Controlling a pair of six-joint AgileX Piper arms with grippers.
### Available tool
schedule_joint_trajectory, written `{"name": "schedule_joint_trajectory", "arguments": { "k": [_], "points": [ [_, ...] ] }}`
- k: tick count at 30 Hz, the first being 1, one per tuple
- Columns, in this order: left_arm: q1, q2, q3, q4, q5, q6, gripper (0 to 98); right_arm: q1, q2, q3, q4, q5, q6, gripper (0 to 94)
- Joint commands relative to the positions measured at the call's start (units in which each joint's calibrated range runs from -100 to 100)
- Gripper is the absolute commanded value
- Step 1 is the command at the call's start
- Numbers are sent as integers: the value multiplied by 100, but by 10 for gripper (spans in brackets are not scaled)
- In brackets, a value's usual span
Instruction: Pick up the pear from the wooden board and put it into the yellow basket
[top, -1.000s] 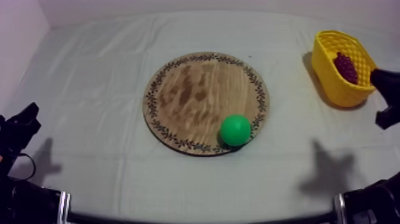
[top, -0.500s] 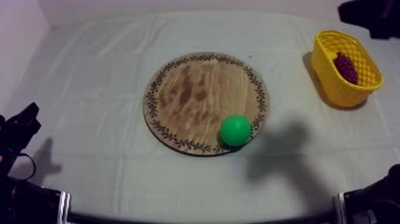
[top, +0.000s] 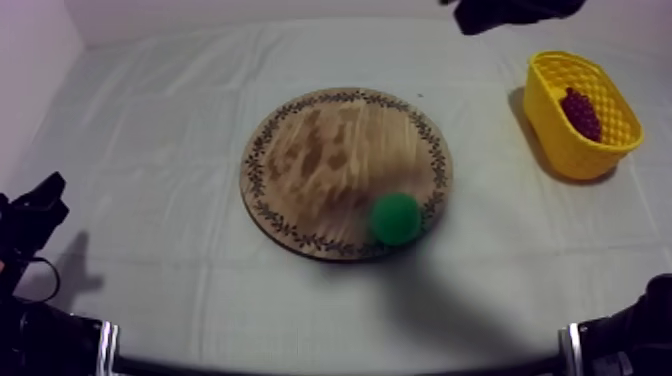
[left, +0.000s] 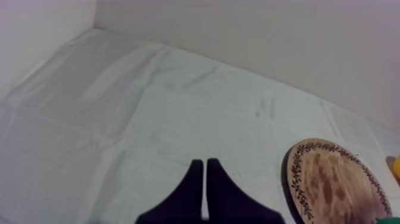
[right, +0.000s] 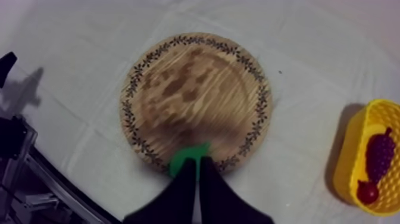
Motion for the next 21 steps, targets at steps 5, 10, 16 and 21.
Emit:
{"name": "schedule_joint_trajectory", "arguments": {
  "k": [5,10,16,21],
  "points": [
    [2,0,0,2,-1,-1,1,-163,702,-226,23,117,-466,2],
    [2,0,0,2,-1,-1,1,-209,1073,-32,-38,146,-725,2],
    [2,0,0,2,-1,-1,1,-164,1484,272,-199,155,-1050,2],
    [2,0,0,2,-1,-1,1,-163,1763,561,-371,156,-1266,2]
  ]
}}
